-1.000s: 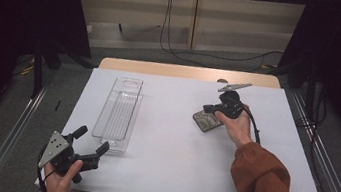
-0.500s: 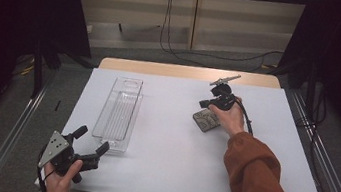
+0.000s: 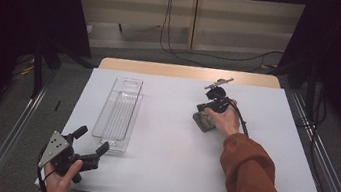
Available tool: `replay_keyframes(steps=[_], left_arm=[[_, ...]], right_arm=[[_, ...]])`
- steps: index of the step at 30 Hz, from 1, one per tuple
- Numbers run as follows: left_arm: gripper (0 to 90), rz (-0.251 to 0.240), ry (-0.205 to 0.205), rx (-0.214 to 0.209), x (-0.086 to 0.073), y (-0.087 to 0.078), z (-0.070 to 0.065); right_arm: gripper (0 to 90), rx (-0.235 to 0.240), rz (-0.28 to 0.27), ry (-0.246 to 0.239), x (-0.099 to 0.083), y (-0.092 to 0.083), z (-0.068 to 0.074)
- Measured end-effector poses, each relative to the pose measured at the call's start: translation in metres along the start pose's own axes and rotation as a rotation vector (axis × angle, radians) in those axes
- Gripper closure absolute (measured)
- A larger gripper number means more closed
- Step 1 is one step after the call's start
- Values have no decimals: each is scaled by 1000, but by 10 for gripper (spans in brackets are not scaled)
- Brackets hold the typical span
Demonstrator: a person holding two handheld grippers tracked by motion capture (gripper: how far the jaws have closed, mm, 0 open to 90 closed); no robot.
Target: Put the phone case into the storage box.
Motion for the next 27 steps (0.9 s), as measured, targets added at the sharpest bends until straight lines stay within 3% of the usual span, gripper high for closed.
replay_keyframes(steps=[2, 10, 17, 19, 22, 27], left_arm=[[25, -3, -4, 5, 0, 0, 0], [25, -6, -9, -5, 0, 0, 0], [25, -3, -4, -10, 1, 1, -1], [25, 1, -2, -4, 0, 1, 0], [25, -3, -6, -3, 0, 1, 0], [25, -5, -4, -10, 1, 1, 0]], right_arm=[[900, 0, 2, -13, 0, 3, 0], [900, 3, 22, 8, -2, 3, 0], [900, 5, 10, -18, 1, 6, 0], [900, 12, 13, 5, 1, 6, 1], [900, 16, 10, 3, 1, 8, 0], [900, -6, 69, -7, 4, 13, 5]])
Point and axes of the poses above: each handheld gripper's, and its own axes: y roughly forward along the jaws, x roughly out of its top, z roughly to its left, the point moved 8 cm from there along y, roughly forward along the jaws, and after that the axes turned 12 degrees about z, right-handed, at the moved point
